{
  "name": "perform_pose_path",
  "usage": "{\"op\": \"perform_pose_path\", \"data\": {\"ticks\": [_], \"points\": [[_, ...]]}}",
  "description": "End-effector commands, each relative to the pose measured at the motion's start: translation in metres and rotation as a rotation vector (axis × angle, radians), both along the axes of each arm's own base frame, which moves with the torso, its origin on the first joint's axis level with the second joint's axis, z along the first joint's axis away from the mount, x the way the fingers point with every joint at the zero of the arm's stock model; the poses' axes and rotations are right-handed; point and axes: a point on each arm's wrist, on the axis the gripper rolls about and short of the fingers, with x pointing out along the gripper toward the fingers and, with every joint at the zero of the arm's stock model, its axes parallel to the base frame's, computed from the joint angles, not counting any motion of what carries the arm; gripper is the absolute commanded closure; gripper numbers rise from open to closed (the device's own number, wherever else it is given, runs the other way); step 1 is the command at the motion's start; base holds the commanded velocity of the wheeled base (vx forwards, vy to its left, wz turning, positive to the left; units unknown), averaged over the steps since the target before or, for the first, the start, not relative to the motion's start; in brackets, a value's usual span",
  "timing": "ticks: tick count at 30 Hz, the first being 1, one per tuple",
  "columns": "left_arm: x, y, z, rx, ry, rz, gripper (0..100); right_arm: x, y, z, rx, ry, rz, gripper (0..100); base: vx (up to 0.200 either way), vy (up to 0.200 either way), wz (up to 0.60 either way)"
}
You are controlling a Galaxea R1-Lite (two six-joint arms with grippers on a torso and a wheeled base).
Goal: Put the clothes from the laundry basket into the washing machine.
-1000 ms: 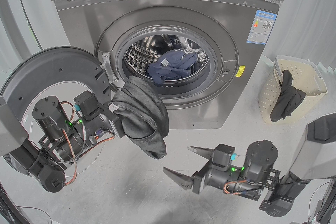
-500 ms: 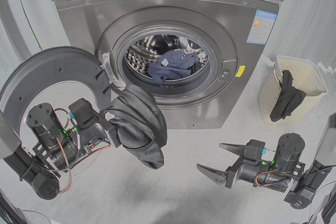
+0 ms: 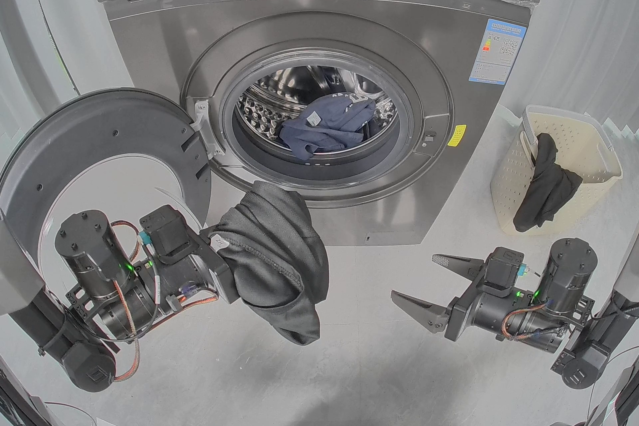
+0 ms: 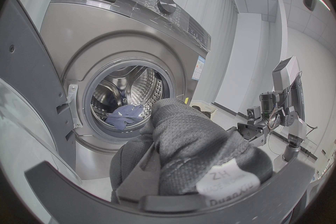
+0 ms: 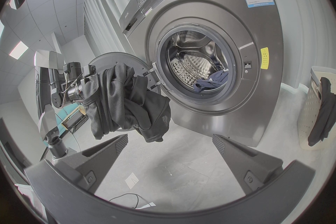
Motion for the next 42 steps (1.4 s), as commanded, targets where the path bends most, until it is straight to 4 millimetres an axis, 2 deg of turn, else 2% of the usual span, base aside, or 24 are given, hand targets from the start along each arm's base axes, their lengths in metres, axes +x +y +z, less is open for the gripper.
{"op": "perform_pose_path", "data": {"ticks": [1, 22, 34, 37, 42], "points": [[0.002, -0.003, -0.007, 0.016, 0.018, -0.009, 100, -0.001, 0.001, -0.001, -0.003, 0.003, 0.004, 0, 0.200, 0.000, 0.00], [0.002, -0.011, -0.011, 0.029, 0.022, -0.036, 100, -0.009, 0.008, -0.005, -0.016, 0.021, 0.045, 0, 0.200, 0.000, 0.00], [0.000, -0.014, -0.015, 0.047, 0.027, -0.044, 100, -0.012, 0.011, -0.006, -0.018, 0.028, 0.059, 0, 0.000, 0.000, 0.00], [0.000, -0.016, -0.015, 0.049, 0.030, -0.050, 100, -0.012, 0.011, -0.007, -0.019, 0.030, 0.063, 0, 0.200, 0.000, 0.00], [-0.007, -0.022, -0.018, 0.056, 0.043, -0.083, 100, -0.015, 0.014, -0.008, -0.023, 0.037, 0.078, 0, 0.000, 0.000, 0.00]]}}
